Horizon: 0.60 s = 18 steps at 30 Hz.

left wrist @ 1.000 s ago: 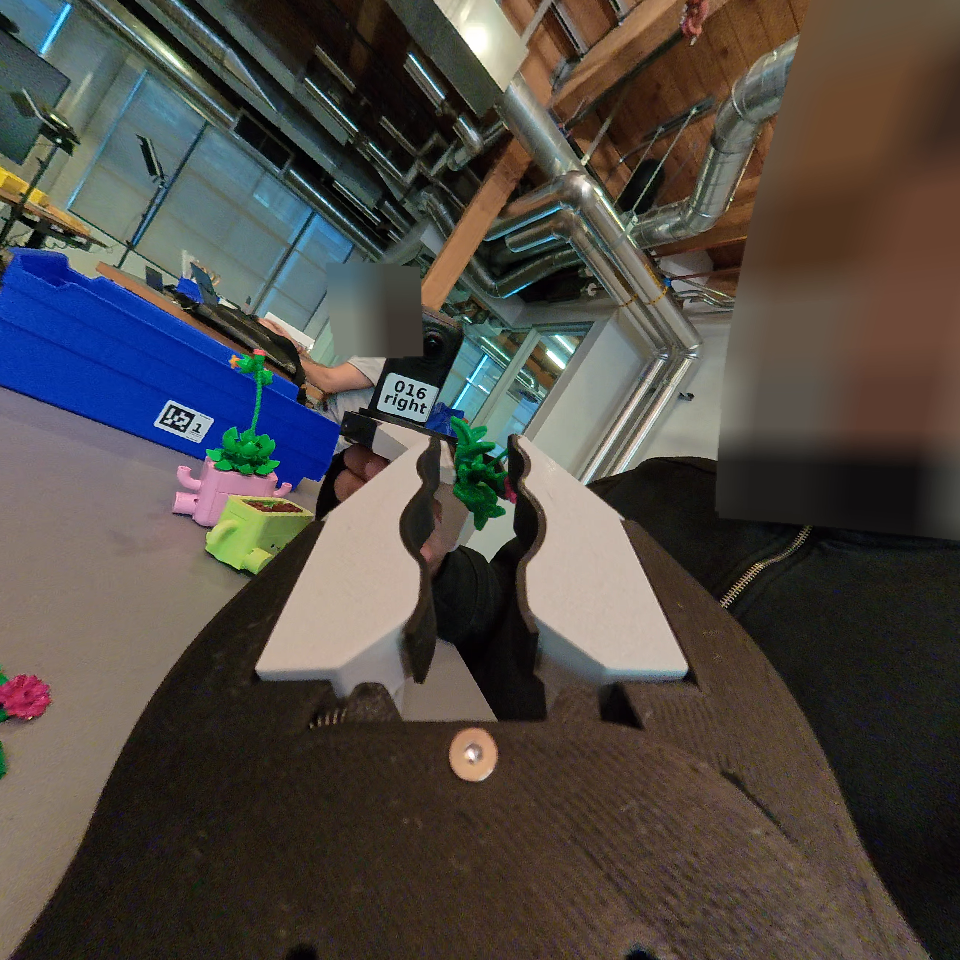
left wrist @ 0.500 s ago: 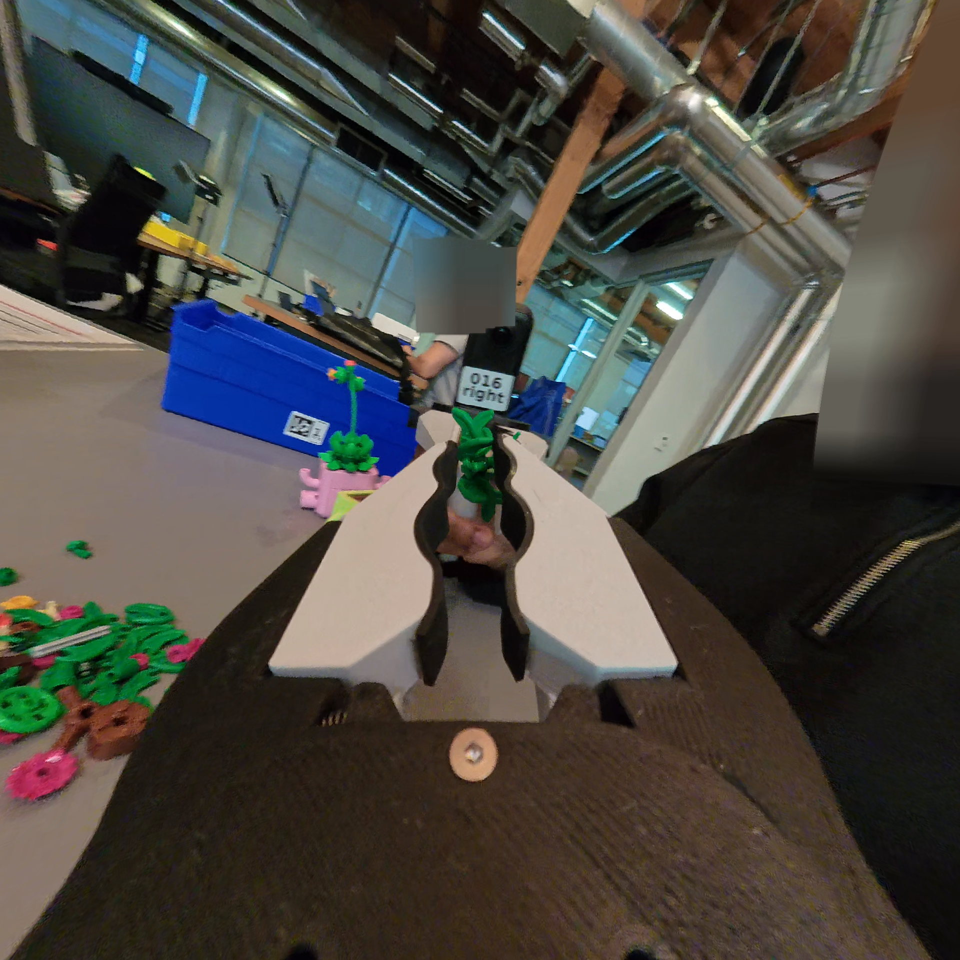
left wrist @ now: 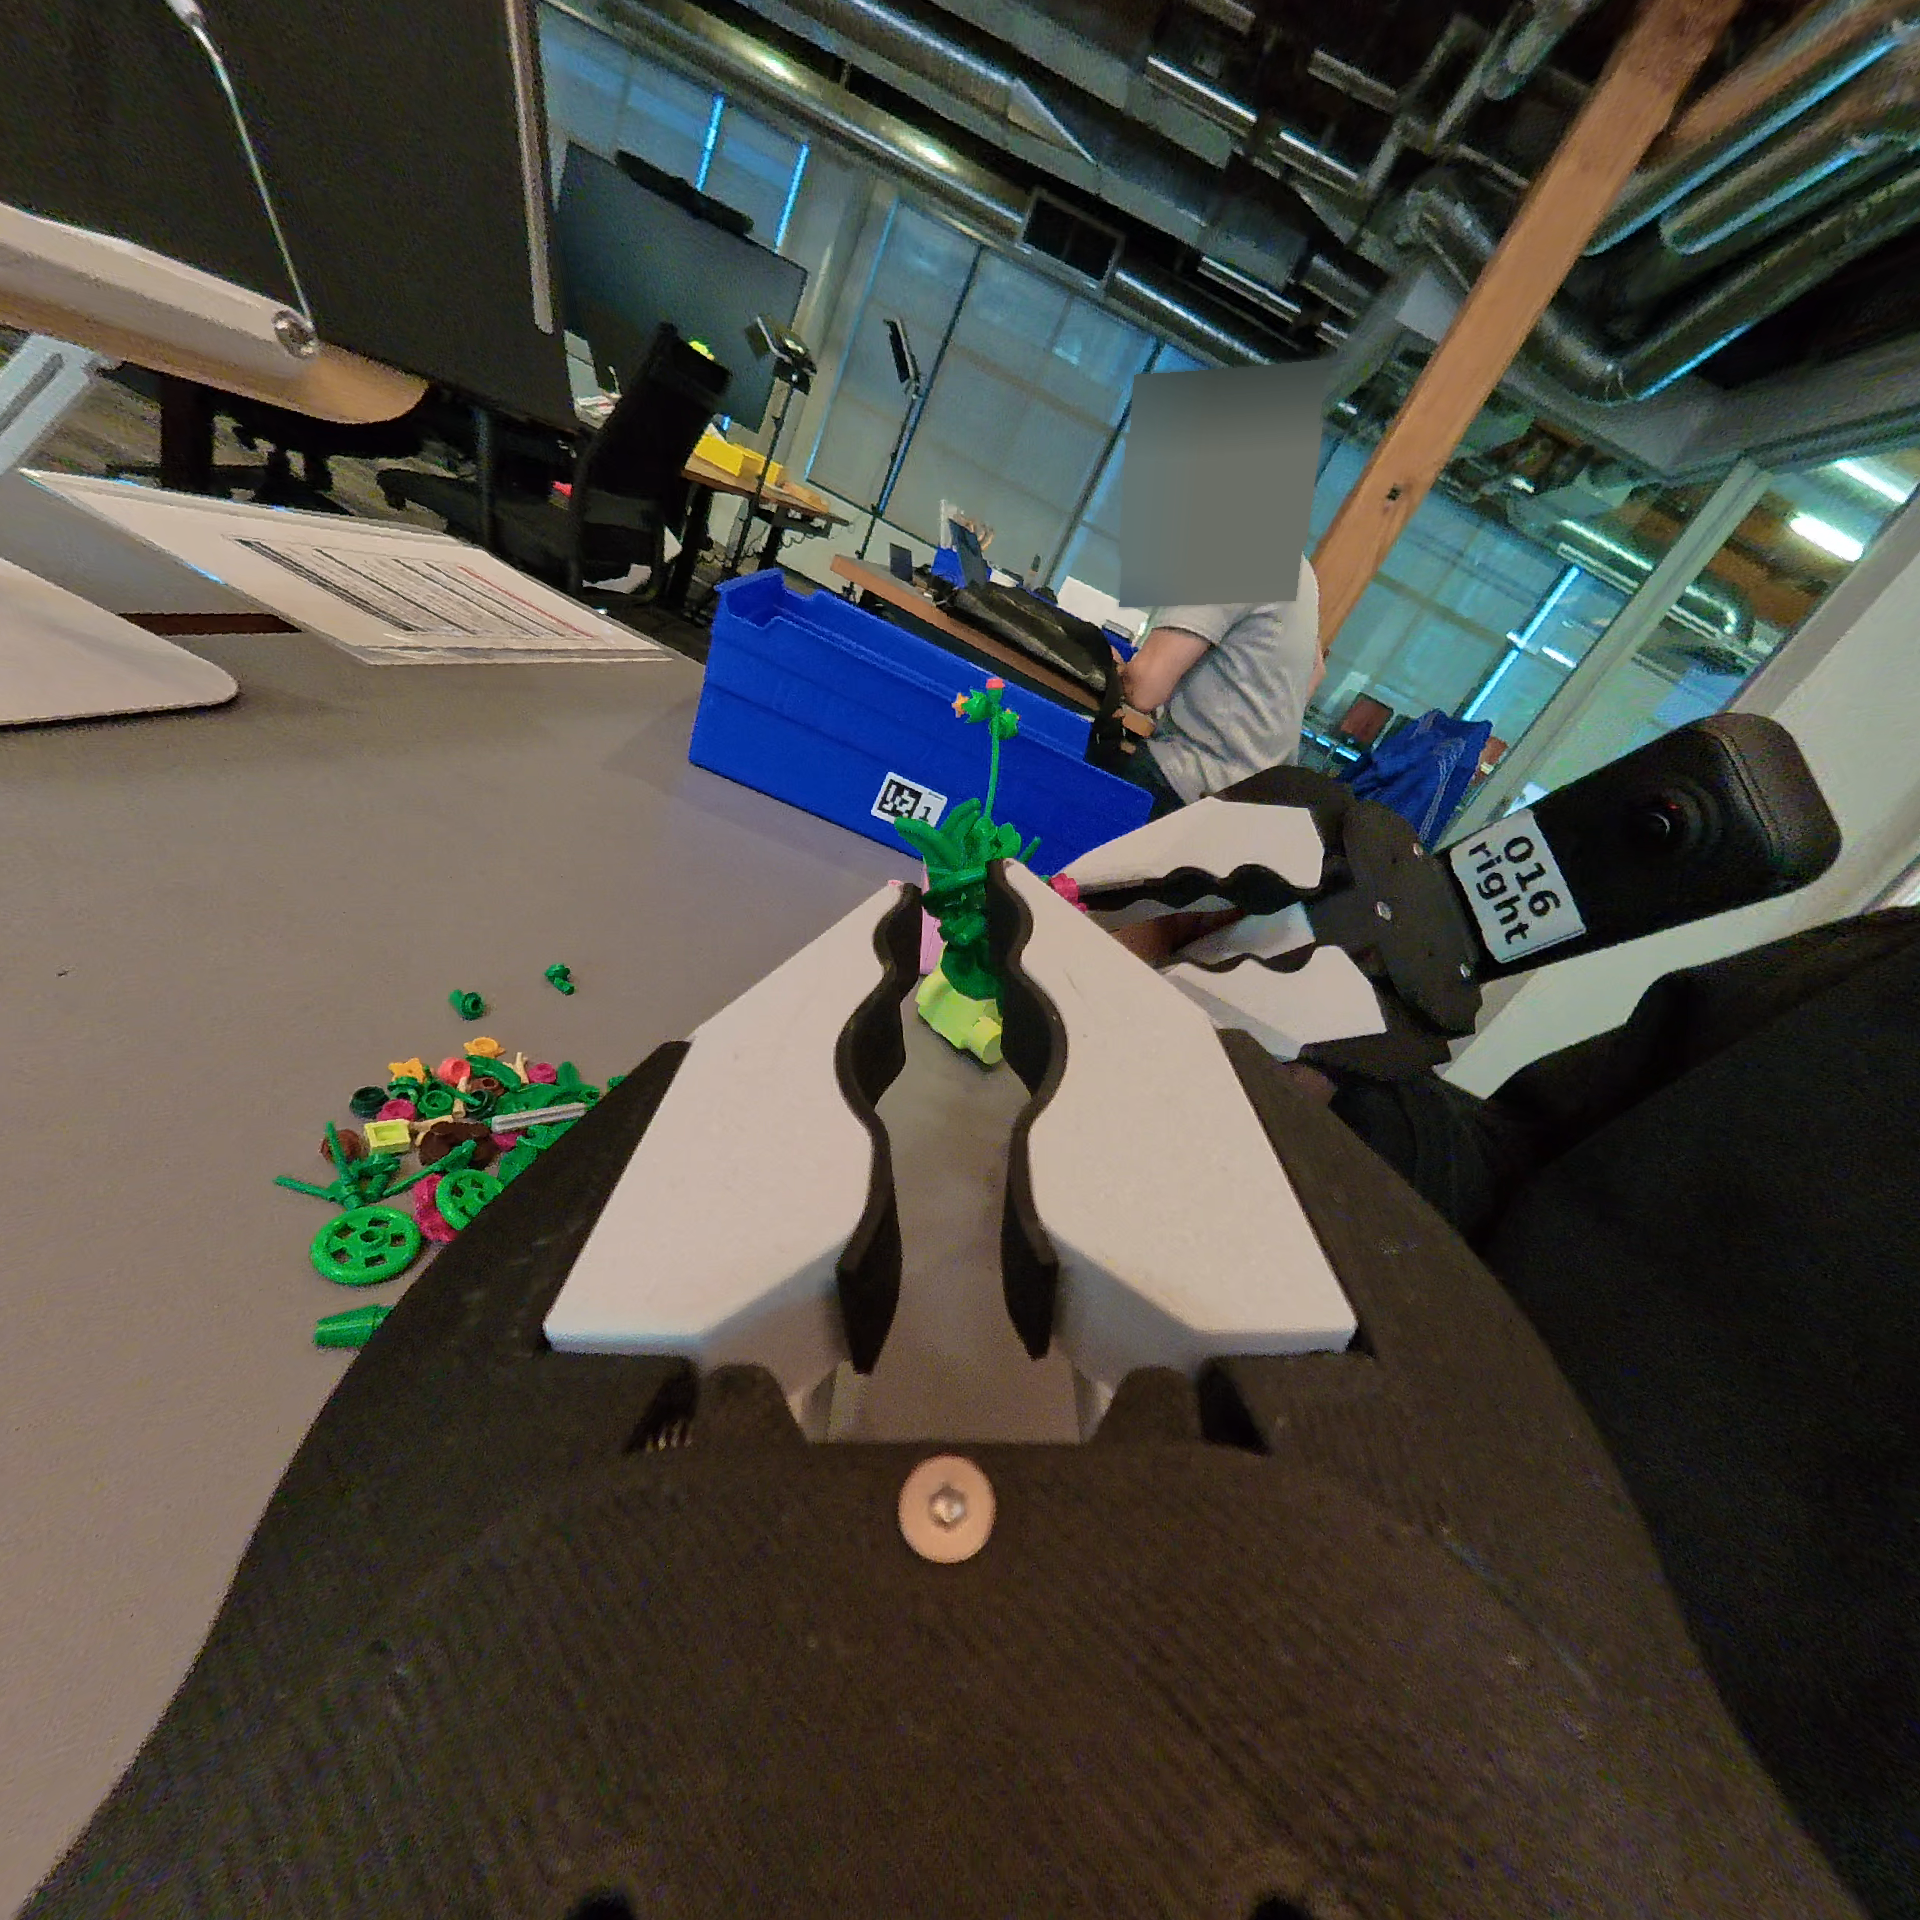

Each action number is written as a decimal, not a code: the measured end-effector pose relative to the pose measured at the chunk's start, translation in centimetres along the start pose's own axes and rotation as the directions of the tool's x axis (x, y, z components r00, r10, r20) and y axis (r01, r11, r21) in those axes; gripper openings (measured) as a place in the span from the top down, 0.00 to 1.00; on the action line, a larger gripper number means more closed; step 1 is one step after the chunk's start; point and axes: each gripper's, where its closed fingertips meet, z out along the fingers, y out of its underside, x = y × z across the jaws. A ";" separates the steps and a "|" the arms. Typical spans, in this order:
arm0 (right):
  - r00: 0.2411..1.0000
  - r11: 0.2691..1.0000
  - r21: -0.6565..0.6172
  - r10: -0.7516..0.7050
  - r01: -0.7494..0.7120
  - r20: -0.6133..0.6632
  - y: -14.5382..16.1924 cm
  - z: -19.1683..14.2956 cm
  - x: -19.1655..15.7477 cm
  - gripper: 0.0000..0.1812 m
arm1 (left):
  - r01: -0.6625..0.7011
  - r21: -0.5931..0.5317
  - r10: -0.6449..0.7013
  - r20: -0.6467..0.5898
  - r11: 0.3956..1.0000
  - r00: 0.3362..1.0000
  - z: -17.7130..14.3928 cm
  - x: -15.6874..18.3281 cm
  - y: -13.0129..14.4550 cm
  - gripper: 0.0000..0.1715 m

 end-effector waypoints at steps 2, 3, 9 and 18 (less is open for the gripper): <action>1.000 1.000 -0.013 -0.020 0.020 -0.001 0.1 0.2 -0.2 0.92 | -0.025 -0.015 0.025 0.012 1.000 1.000 0.1 0.0 0.2 0.95; 1.000 1.000 -0.008 -0.011 0.011 0.002 0.1 0.1 -0.2 0.92 | -0.040 -0.026 0.041 0.017 0.999 0.999 0.1 0.0 0.3 0.95; 0.996 0.995 0.044 0.089 -0.090 0.022 -0.3 -0.6 0.7 0.92 | -0.145 -0.099 0.152 0.067 0.985 0.986 0.4 -0.2 1.2 0.98; 0.996 0.997 -0.042 0.070 -0.068 0.048 1.1 0.1 -0.1 0.93 | -0.199 -0.179 0.218 0.097 0.964 0.971 0.6 -0.8 2.4 0.98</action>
